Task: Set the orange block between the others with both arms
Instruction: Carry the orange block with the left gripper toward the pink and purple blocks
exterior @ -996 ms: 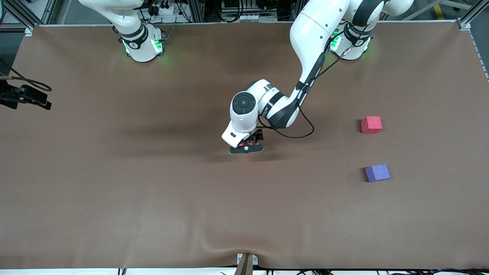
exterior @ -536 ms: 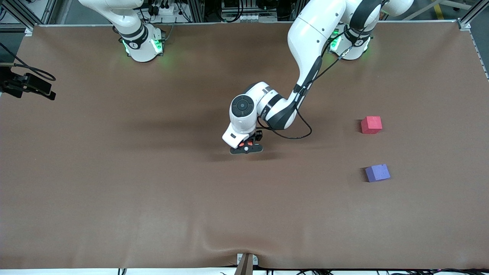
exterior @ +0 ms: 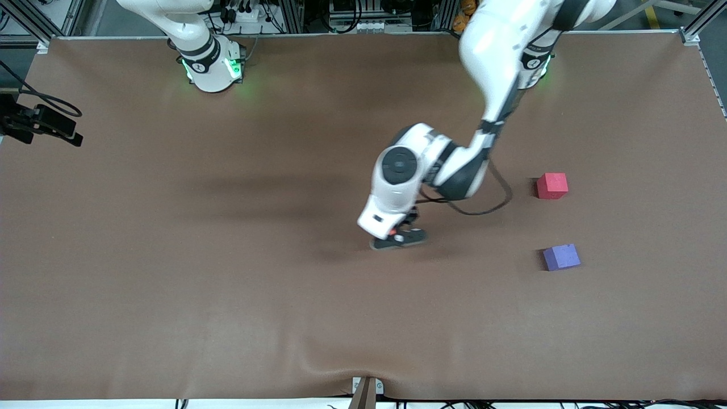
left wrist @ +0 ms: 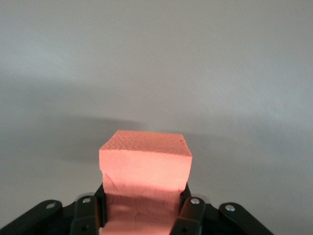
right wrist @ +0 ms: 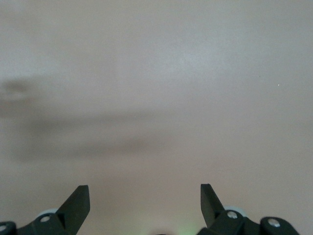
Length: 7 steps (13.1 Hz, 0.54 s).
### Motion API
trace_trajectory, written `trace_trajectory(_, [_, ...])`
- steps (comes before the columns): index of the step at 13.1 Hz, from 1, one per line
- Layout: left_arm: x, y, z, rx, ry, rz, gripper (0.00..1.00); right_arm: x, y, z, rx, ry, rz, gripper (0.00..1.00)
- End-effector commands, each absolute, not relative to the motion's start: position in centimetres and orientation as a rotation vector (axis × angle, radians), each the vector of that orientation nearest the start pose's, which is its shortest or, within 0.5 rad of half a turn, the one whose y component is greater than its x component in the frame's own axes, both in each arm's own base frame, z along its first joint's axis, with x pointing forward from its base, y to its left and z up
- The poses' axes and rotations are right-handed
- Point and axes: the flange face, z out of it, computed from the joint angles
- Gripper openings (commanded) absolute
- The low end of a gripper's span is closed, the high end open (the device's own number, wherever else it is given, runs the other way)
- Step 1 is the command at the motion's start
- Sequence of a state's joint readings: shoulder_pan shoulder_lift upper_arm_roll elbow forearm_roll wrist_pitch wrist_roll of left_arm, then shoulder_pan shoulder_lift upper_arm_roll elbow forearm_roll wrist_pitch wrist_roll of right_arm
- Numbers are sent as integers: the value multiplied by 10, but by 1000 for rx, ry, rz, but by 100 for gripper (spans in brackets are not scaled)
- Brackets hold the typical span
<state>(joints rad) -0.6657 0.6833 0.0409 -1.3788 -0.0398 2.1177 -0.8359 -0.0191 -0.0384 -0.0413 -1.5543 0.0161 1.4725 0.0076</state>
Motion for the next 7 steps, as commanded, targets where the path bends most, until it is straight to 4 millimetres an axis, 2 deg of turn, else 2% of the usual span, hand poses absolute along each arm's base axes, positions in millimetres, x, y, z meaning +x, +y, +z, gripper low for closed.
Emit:
trace_trajectory(1, [583,-355,349,-3140,-405,-14,5,523,-31,654,-3110,70,53,100])
trace_trajectory(3, [584,-282,345,-3065,-352,-7,5,525,-32,646,-3110,75,82,100])
trace_trajectory(4, [585,-249,338,-3019,-315,-10,5,521,-31,651,-3110,73,75,100])
trace_trajectory(6, [586,-205,321,-2975,-298,23,6,519,-28,658,-3111,65,68,100])
trace_trajectory(7, [588,-182,319,-2972,-299,36,6,521,-27,657,-3112,63,58,100])
